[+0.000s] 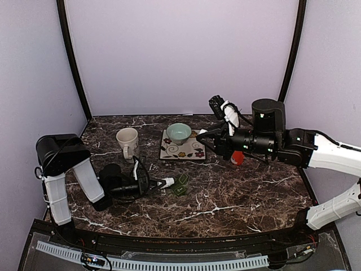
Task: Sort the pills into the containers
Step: Pour the pill into the compartment of the pill container, then close the lid of the pill bottle on the pill bottle.
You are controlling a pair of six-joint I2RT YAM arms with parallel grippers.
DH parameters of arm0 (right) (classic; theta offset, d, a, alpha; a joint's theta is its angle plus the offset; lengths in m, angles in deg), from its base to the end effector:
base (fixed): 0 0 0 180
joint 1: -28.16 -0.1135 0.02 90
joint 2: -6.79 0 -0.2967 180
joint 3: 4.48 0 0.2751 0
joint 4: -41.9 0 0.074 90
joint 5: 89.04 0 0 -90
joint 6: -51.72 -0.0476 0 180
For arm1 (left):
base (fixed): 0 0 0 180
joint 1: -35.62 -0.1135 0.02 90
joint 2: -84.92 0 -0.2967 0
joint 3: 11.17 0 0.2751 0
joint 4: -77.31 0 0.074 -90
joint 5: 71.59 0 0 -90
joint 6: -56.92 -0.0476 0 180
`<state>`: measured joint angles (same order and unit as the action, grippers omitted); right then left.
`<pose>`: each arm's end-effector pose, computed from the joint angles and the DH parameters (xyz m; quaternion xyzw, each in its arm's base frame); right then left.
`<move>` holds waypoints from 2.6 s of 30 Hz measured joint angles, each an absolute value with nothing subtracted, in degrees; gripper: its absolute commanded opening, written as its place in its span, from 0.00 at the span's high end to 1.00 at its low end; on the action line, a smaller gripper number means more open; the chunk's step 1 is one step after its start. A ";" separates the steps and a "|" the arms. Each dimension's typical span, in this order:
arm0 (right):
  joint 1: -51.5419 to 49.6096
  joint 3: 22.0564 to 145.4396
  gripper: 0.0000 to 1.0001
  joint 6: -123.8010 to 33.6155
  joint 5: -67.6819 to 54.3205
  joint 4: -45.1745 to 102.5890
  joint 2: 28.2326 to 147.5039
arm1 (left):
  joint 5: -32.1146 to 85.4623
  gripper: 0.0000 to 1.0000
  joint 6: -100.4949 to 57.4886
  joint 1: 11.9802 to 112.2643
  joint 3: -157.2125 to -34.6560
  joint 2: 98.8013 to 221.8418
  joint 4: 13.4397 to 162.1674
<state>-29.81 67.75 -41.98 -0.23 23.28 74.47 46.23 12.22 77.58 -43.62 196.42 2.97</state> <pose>0.1580 0.2544 0.3802 -0.3652 0.6987 0.3223 0.5240 0.2058 -0.2149 0.1099 0.1420 0.7184 -0.5817 0.3540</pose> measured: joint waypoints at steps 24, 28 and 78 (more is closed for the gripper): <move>-29.81 67.75 0.93 -41.94 0.01 23.28 74.49 | 45.53 1.00 10.97 77.66 -45.33 196.46 6.91; -29.81 67.75 0.93 -41.94 0.21 23.28 74.49 | 45.39 1.00 10.79 77.66 -45.37 196.46 6.97; -29.86 78.37 0.94 -44.56 -5.28 17.84 75.41 | 50.75 1.00 12.96 77.80 -49.70 163.61 15.21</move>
<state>-29.86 78.37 -44.56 -5.28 17.84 75.41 50.75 12.96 77.80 -49.70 163.61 15.21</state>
